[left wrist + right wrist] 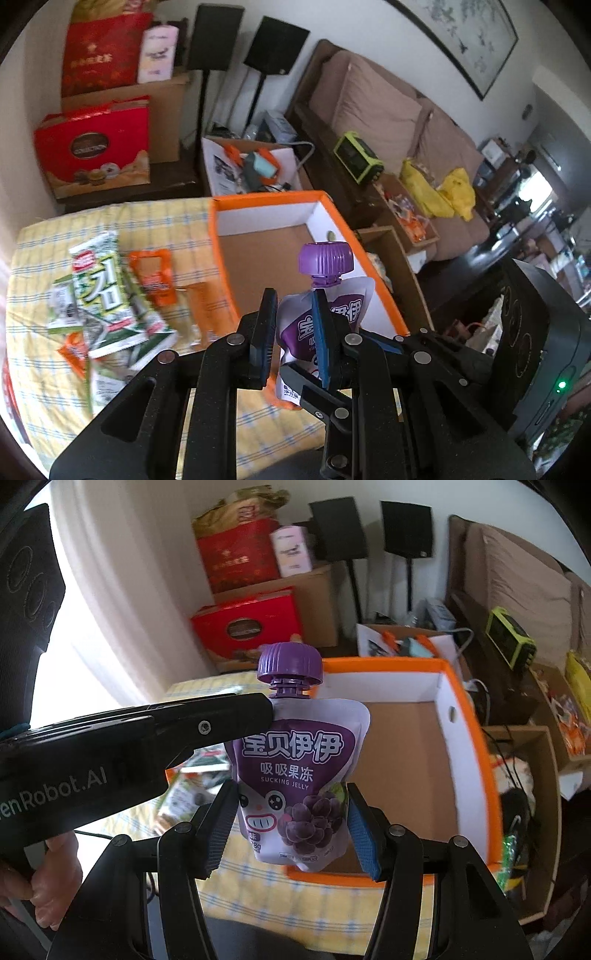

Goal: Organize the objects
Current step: 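Carry the jelly pouch with the right tool over the orange box, then open the right tool to drop the pouch into the box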

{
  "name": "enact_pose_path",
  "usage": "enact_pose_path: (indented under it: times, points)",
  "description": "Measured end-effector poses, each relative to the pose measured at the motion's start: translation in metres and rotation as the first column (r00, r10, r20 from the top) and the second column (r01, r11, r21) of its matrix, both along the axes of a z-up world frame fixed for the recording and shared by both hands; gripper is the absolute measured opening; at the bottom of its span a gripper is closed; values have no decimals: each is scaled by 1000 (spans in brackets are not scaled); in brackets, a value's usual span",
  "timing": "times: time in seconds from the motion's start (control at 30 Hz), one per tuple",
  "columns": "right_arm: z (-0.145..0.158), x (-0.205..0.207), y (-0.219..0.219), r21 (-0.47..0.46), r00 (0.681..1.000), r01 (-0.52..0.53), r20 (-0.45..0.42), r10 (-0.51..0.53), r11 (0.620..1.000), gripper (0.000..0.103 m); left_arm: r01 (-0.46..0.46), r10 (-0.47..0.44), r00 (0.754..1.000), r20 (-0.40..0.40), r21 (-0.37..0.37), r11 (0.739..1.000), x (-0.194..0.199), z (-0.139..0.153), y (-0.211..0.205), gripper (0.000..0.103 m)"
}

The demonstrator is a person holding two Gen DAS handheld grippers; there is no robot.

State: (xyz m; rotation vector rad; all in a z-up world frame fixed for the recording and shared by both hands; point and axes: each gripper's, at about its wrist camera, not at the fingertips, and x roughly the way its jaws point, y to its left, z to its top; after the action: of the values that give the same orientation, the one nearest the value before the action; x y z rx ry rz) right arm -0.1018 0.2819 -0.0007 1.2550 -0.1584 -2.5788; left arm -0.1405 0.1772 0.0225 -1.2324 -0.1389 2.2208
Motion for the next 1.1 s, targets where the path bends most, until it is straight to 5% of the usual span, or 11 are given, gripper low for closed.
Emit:
enact_pose_path:
  times: [0.6, 1.0, 1.1]
  points:
    - [-55, -27, 48, -102, 990, 19, 138, -5, 995, 58, 15, 0, 994, 108, -142, 990, -16, -73, 37, 19]
    - [-50, -26, 47, -96, 993, 33, 118, -22, 995, 58, 9, 4, 995, 103, -128, 992, -22, -64, 25, 24]
    - [-46, -23, 50, -83, 993, 51, 111, -41, 995, 58, 0, 10, 994, 104, -99, 995, -20, -57, 15, 35]
